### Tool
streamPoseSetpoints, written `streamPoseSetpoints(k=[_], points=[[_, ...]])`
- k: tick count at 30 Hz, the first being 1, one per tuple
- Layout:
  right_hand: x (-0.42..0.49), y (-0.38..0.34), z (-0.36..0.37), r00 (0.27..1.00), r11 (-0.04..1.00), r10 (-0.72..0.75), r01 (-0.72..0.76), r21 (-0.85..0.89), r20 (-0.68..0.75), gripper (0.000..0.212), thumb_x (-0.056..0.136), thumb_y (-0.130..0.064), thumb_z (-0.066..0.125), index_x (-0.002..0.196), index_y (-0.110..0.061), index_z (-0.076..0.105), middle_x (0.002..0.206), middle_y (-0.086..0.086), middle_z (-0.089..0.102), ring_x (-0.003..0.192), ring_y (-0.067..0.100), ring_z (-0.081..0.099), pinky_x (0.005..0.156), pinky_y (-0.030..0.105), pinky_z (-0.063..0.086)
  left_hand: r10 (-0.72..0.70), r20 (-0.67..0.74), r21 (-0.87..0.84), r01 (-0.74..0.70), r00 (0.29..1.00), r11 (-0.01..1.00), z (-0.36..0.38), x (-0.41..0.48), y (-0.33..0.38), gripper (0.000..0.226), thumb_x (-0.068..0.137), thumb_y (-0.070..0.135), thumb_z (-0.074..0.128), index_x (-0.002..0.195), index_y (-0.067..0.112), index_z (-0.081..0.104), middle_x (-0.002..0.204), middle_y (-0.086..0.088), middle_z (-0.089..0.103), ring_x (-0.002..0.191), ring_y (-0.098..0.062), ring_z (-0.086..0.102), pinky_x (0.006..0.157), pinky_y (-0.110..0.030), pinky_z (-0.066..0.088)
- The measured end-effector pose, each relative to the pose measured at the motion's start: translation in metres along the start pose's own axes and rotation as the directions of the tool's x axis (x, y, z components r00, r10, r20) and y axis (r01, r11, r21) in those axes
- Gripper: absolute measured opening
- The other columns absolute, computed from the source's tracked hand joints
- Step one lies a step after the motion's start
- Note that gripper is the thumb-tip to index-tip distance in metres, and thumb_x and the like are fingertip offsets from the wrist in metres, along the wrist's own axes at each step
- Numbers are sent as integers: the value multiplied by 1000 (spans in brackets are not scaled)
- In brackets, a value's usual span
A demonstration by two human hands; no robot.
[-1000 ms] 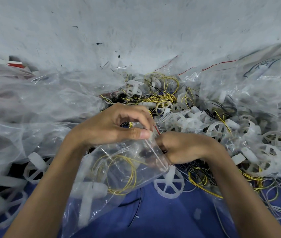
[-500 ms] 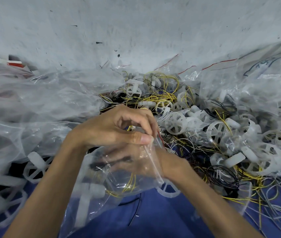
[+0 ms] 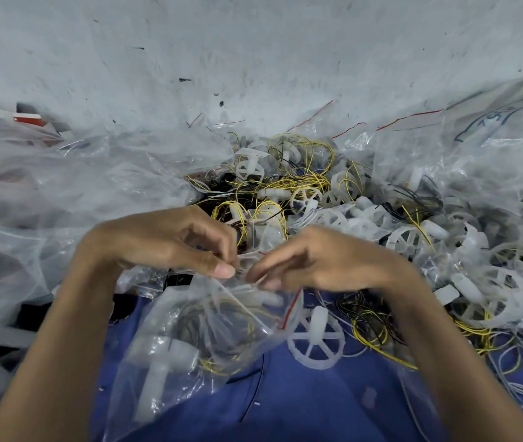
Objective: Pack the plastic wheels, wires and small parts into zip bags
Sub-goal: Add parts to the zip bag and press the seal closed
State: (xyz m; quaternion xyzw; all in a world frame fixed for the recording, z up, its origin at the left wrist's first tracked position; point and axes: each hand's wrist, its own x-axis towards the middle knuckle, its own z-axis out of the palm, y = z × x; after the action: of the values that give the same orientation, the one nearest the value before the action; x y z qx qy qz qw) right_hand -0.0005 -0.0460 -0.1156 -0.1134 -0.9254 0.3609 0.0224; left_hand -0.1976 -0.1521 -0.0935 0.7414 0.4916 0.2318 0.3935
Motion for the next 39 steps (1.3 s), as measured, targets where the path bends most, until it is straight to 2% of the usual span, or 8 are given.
streamPoseSetpoints(k=[3,6,11,15,20,29,35,39], points=[[-9,28,-15,961,995,46,-20,96,-274,17,83,-12,67,98,-19,70,92,-7,72,79,0,67,71,8,48,-98,-23,47,99,995,994,-6,-6,-9,14,75,38,70,63,33,67,77,-9,59,79,-38,55,72,-43,43],[2,54,-10,909,987,103,-145,-74,-405,24,82,-16,69,106,-16,67,102,2,69,84,-1,62,80,13,49,-198,-33,102,200,980,974,-9,-8,-14,20,71,47,68,63,29,67,74,-7,62,69,-24,57,68,-20,41],[16,85,14,946,906,294,-322,-275,-137,65,81,-44,66,138,-31,40,141,0,31,131,18,26,105,31,22,-312,-21,175,311,950,934,-11,-8,-18,26,71,49,67,59,26,64,62,-1,58,53,-4,48,58,-9,37],[15,93,12,946,913,241,-296,-279,-215,42,83,-36,66,123,-30,54,119,-4,42,117,15,36,89,24,27,-332,-29,186,332,943,925,-12,-7,-21,26,79,39,72,57,28,64,62,-3,57,55,-6,48,59,-13,38],[3,85,-5,948,901,255,-305,-307,-192,33,86,-37,62,117,-24,61,115,-1,50,103,13,49,94,32,40,-337,-38,201,338,941,919,-11,-5,-20,27,81,30,71,55,27,63,63,-6,57,57,-9,48,61,-20,39],[-28,63,-30,937,934,314,-334,-125,-154,24,79,-43,67,103,-38,65,92,-29,63,83,-16,58,65,-6,35,-317,-42,234,318,947,919,-7,0,-22,28,83,31,70,57,26,61,67,-19,55,61,-19,47,72,-34,40],[12,70,12,951,894,226,-289,-341,-212,57,80,-31,71,132,-30,47,138,-3,33,128,14,31,103,34,34,-341,-42,274,340,939,900,-4,2,-18,29,81,34,70,54,29,60,59,-2,53,59,-11,48,66,-19,39],[25,77,34,949,755,153,-292,-587,-276,50,80,-25,68,124,-20,44,129,3,33,123,24,30,85,43,48,-317,-68,335,321,946,886,1,12,-16,29,85,32,65,58,24,59,48,14,47,48,0,43,56,-9,35]])
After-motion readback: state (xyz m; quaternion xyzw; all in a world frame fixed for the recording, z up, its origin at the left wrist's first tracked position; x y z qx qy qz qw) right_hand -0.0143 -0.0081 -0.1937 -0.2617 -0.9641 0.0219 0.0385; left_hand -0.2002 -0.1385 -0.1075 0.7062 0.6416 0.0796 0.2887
